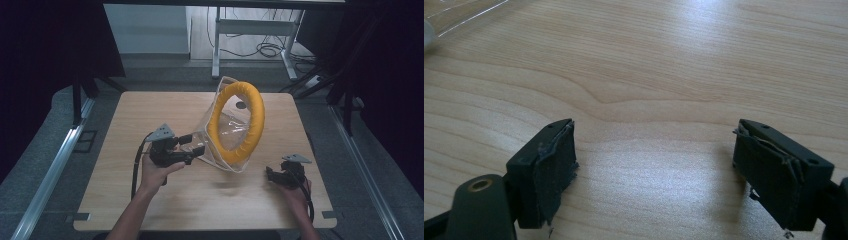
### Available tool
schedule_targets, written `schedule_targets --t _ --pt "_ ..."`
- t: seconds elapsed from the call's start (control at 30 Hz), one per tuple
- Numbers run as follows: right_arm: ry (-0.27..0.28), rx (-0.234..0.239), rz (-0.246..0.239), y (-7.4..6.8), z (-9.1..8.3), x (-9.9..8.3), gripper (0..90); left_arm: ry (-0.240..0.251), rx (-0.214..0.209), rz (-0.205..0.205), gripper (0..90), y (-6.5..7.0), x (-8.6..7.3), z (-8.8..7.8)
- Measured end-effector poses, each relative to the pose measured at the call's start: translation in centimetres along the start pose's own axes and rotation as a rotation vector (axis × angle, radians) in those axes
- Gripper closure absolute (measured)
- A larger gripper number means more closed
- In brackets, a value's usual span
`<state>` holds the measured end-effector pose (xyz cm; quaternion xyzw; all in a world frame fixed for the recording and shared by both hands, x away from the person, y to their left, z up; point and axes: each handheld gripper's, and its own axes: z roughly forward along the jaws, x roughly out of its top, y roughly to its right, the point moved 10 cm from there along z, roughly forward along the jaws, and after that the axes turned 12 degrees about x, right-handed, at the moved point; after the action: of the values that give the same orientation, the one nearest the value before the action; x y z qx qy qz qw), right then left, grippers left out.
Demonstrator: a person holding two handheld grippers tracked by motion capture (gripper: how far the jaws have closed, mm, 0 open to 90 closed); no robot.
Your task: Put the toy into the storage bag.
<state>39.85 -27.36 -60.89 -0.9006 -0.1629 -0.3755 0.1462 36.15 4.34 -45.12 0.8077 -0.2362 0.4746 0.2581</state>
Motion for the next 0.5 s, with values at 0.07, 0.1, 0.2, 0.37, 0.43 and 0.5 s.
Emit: schedule_targets --t 0.07,0.1,0.2,0.37,0.43,0.5 --pt "0.0 -0.002 0.0 0.0 0.0 0.0 17.3 -0.008 -0.002 -0.003 30.5 -0.2 -0.7 -0.3" --pt "0.0 -0.002 0.0 0.0 0.0 0.0 17.3 -0.008 -0.002 -0.003 30.5 -0.2 -0.7 -0.3" --pt "0.001 -0.002 0.0 0.0 0.0 0.0 17.3 -0.02 -0.004 -0.015 30.4 -0.4 -1.7 -0.6" --pt "0.0 -0.002 0.0 0.0 0.0 0.0 17.3 -0.043 -0.011 -0.038 30.1 -0.8 -3.4 -0.8" --pt "0.001 -0.002 0.0 0.0 0.0 0.0 17.3 -0.06 -0.007 -0.041 30.1 -1.1 -4.0 -0.9" --pt "0.0 -0.002 0.0 0.0 0.0 0.0 17.3 -0.064 -0.004 -0.039 30.0 -1.2 -4.2 -1.0"
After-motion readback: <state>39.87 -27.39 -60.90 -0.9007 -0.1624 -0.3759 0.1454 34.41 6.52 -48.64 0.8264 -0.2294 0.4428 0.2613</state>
